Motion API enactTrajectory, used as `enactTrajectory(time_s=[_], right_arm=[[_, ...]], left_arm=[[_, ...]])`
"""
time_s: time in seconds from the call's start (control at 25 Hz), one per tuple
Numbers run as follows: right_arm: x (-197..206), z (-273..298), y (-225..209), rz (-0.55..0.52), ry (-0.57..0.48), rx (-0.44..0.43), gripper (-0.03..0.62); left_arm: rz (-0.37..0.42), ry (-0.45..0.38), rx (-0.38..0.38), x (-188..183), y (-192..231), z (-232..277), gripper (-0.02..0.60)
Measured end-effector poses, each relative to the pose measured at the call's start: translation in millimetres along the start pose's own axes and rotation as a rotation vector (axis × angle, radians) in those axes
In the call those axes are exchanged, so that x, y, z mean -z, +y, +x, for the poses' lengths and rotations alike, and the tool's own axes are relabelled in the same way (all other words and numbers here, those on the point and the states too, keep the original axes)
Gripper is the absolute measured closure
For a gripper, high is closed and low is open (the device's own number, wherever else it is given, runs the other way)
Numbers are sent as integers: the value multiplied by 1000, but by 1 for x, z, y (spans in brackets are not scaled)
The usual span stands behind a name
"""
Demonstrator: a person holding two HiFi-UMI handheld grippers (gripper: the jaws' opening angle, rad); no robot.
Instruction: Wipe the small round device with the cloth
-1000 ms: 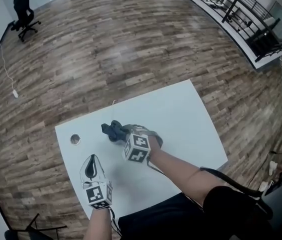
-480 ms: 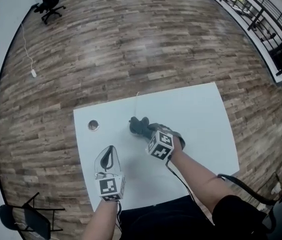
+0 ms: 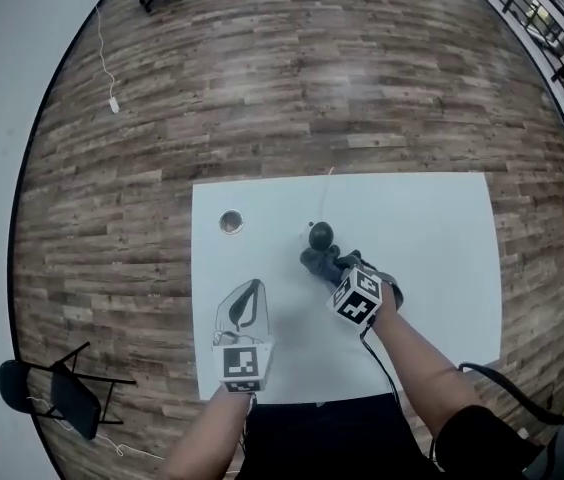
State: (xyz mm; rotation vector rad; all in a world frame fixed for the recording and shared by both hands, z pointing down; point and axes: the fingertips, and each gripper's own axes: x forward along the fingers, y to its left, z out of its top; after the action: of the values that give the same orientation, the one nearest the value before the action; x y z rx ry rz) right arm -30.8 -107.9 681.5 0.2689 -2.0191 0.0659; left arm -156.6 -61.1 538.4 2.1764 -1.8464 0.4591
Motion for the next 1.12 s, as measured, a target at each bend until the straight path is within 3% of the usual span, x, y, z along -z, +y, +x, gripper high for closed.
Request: enactTrajectory(time_s=[0.16, 0.36, 0.48, 0.6, 0.76, 0.96, 1.12], right_arm=[[-9, -14, 10, -27, -22, -10, 503], [-46, -91, -52, -4, -192, 254, 503], [-45, -103, -86, 20, -174, 338, 503], [-43, -89, -100, 29, -132, 343, 503], [-47, -73, -97, 15, -105, 320, 503], [-50, -72, -92, -64, -18, 323, 503], [-49, -70, -84, -126, 40, 336, 503]], left_arm=[[2, -11, -6, 1, 3, 1, 574], [-35, -66, 4, -19, -2, 10, 574], [-9, -71, 11, -31, -7, 9, 574], [7, -34, 25, -22, -6, 5, 574], [-47, -44, 36, -21, -6, -1, 574], [-96, -50, 34, -21, 0, 0, 574], [-91, -61, 48, -25, 0, 2, 574]])
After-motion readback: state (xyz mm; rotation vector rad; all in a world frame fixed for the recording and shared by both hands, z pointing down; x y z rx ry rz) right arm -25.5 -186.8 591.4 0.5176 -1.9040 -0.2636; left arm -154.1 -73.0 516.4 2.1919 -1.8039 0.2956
